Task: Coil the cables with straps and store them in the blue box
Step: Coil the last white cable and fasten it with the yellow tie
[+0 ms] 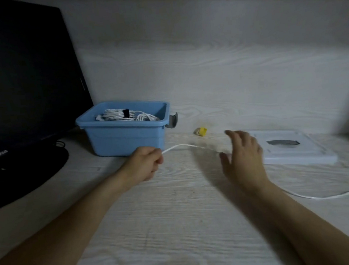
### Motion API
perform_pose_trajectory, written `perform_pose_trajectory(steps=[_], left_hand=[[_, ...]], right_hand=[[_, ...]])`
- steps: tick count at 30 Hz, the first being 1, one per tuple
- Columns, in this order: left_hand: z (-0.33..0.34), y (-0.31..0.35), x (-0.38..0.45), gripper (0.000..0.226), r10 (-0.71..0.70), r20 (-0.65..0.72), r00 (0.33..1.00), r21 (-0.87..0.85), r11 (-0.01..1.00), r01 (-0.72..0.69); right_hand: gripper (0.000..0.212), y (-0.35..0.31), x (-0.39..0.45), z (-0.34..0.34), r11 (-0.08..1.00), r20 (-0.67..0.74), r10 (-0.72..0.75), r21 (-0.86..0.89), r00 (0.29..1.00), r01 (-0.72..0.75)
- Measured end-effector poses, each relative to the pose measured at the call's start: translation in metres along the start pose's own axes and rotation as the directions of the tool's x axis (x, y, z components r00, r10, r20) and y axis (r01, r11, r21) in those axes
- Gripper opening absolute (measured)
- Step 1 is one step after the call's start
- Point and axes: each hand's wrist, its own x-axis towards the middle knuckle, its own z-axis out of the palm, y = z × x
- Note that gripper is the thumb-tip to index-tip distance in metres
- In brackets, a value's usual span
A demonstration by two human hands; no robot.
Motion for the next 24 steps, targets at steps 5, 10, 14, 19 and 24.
perform_pose_trajectory(steps=[5, 10, 14, 19, 24], left_hand=[[0.031, 0.028, -0.002, 0.028, 0.012, 0.293, 0.956, -0.145, 0.989, 0.032], [0.05, 0.051, 0.006, 0.033, -0.077, 0.481, 0.873, -0.163, 0.971, 0.176], [0.064, 0.045, 0.013, 0.043, 0.081, 0.37, 0.926, -0.364, 0.929, 0.064], [0.05, 0.046, 0.026, 0.039, 0.16, 0.291, 0.943, -0.549, 0.835, 0.028], [0.034, 0.059, 0.03, 0.029, 0.203, 0.41, 0.889, -0.513, 0.857, 0.041]], right_hand=[[0.022, -0.029, -0.01, 0.004, 0.894, -0.066, -0.34, 0.286, 0.938, 0.344], [0.014, -0.028, -0.009, -0.002, 0.813, -0.264, -0.277, 0.449, 0.924, 0.371], [0.027, -0.011, 0.004, -0.001, 0.92, -0.302, -0.248, 0.224, 0.921, 0.321], [0.025, -0.006, 0.004, 0.008, 0.898, -0.057, -0.22, 0.379, 0.974, 0.225], [0.058, -0.024, 0.007, 0.012, 0.879, -0.214, -0.133, 0.425, 0.968, 0.215]])
